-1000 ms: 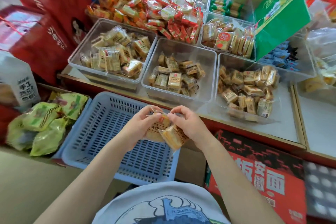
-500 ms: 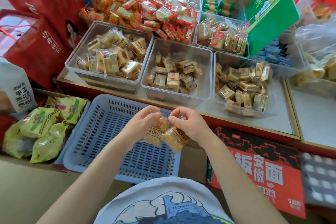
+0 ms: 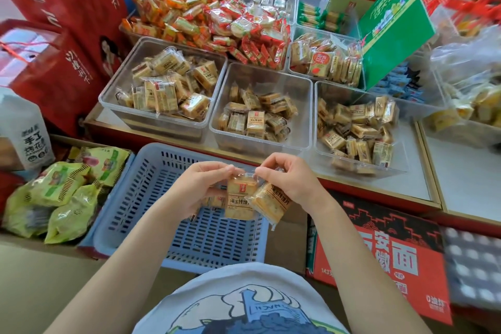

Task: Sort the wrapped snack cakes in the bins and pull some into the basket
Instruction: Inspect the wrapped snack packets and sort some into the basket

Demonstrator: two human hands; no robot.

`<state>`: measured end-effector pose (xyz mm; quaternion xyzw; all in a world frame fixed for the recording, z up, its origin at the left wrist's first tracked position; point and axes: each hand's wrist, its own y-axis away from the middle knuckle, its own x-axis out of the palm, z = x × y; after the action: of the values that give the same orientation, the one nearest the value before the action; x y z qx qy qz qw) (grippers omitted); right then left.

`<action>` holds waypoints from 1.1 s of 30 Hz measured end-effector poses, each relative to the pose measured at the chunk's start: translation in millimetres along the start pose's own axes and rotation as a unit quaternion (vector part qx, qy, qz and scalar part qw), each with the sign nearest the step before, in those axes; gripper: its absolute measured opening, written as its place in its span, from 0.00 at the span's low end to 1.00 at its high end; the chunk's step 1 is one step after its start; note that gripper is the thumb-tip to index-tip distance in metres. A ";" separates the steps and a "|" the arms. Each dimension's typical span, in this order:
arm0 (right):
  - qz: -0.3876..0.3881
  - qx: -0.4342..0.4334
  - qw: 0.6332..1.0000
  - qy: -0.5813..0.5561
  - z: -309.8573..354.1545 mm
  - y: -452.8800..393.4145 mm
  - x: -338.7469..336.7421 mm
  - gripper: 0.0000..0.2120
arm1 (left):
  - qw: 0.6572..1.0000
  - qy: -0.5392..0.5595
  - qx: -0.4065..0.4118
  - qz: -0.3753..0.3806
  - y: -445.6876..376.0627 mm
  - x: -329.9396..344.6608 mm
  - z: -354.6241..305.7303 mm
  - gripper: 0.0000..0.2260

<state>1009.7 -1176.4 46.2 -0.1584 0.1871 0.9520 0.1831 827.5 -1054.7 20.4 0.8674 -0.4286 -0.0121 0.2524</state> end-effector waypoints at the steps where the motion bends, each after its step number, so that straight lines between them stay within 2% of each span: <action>1: -0.004 0.000 1.000 -0.001 0.2 0.1 -1.0 0.06 | 1.000 -0.018 0.002 0.008 -0.1 -0.6 -0.6 0.09; 4: -0.018 0.013 1.000 -0.003 3.0 -2.4 -1.4 0.06 | 0.995 -0.089 0.011 0.040 -1.0 1.5 -2.9 0.17; 7: -0.048 0.024 0.998 -0.023 6.3 -6.7 -1.0 0.03 | 0.993 -0.112 0.030 -0.014 -3.4 4.9 -1.9 0.18; 10: -0.085 0.042 0.995 -0.026 0.7 -9.7 -5.2 0.08 | 0.991 -0.025 0.039 -0.123 -6.0 5.4 0.8 0.20; 12: -0.066 0.064 0.996 -0.018 -4.0 -9.0 -5.1 0.11 | 0.985 0.049 0.043 -0.162 -9.4 3.0 3.0 0.24; 15: -0.022 0.089 0.995 -0.036 -6.2 -6.5 3.8 0.13 | 0.980 0.159 0.031 -0.117 -13.5 1.6 4.8 0.30; 17: -0.006 0.086 0.994 -0.071 -4.2 -5.2 9.0 0.13 | 0.977 0.193 0.034 -0.078 -14.2 1.3 6.8 0.30; 23: -0.021 0.071 0.991 -0.113 -4.5 -4.9 11.8 0.06 | 0.980 0.180 0.067 -0.056 -9.9 -0.1 10.2 0.25; 25: -0.022 0.068 0.991 -0.114 -4.3 -4.1 10.0 0.04 | 0.986 0.141 0.068 -0.049 -8.3 -0.9 9.1 0.24; 27: -0.020 0.054 0.995 -0.086 -3.2 -2.8 4.7 0.05 | 0.997 0.011 0.055 -0.049 -6.3 -4.6 5.4 0.22; 28: -0.015 0.044 0.997 -0.060 -2.4 -2.2 1.5 0.05 | 0.993 -0.092 0.047 -0.048 -5.7 -7.0 3.1 0.20; 30: 0.018 0.024 1.000 -0.003 0.7 -0.6 -2.8 0.05 | 0.962 -0.269 0.033 -0.011 -4.8 -8.6 -0.9 0.15; 33: 0.079 0.008 0.996 0.049 6.9 0.5 -0.6 0.03 | 0.943 -0.324 0.029 0.062 -2.9 2.6 -3.7 0.10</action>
<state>1008.5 -1174.1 52.7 -0.1880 0.2154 0.9531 0.0990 832.2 -1053.5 22.8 0.7954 -0.5400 -0.2648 0.0746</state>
